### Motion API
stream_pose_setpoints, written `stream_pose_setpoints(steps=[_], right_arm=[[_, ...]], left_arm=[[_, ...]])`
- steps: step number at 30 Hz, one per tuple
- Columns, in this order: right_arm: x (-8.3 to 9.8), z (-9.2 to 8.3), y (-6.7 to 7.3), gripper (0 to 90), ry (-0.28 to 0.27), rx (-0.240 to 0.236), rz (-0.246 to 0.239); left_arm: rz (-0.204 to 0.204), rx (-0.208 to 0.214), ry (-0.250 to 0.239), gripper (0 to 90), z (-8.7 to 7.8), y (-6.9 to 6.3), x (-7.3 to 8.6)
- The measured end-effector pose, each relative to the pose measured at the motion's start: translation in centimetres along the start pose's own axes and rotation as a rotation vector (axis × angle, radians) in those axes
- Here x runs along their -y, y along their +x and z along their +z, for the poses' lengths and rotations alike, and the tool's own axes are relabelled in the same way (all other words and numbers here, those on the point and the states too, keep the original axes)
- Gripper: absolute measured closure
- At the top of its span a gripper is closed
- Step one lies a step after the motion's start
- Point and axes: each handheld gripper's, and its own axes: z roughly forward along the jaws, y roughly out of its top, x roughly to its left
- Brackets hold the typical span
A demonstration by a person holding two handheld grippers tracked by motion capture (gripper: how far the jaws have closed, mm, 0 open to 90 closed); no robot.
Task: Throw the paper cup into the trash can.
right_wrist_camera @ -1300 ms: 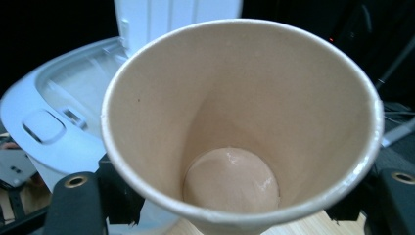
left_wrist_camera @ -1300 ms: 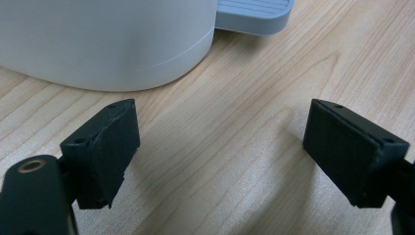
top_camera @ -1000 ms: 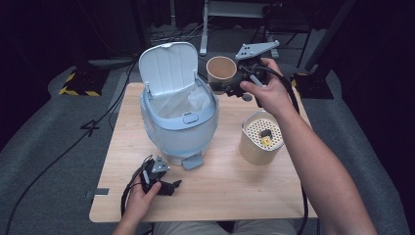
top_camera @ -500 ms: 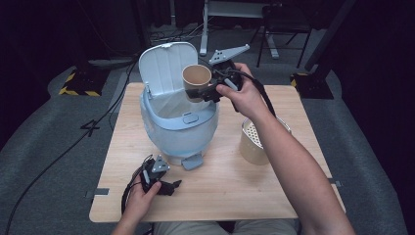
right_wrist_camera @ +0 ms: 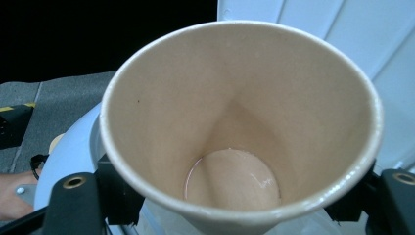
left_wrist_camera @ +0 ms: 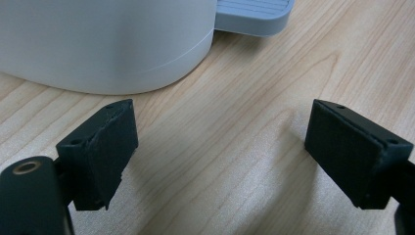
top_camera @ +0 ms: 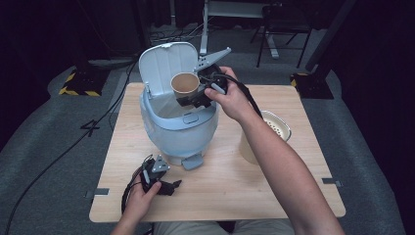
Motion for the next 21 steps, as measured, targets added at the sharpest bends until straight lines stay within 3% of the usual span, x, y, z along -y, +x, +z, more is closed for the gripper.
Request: stream_pose_setpoints(steps=[2, 3, 4, 13, 21], right_arm=[[0.2, 0.4, 0.3, 16.5, -0.001, 0.004, -0.019], [0.3, 0.7, 0.5, 13.8, 0.009, 0.009, -0.055], [0.3, 0.8, 0.7, 16.6, 0.023, 0.015, -0.082], [0.1, 0.4, 1.1, 15.5, 0.011, 0.034, -0.08], [0.6, -2.5, 1.5, 15.8, -0.044, 0.033, -0.074]], left_arm=[[-0.001, 0.0, -0.001, 12.9, 0.0, 0.0, 0.0], [-0.001, 0.0, -0.001, 12.9, 0.0, 0.0, 0.0], [-0.001, 0.0, 0.0, 12.9, 0.0, 0.0, 0.0], [0.003, -0.002, -0.001, 12.8, 0.0, 0.0, 0.0], [0.002, -0.005, -0.003, 12.8, 0.0, 0.0, 0.0]])
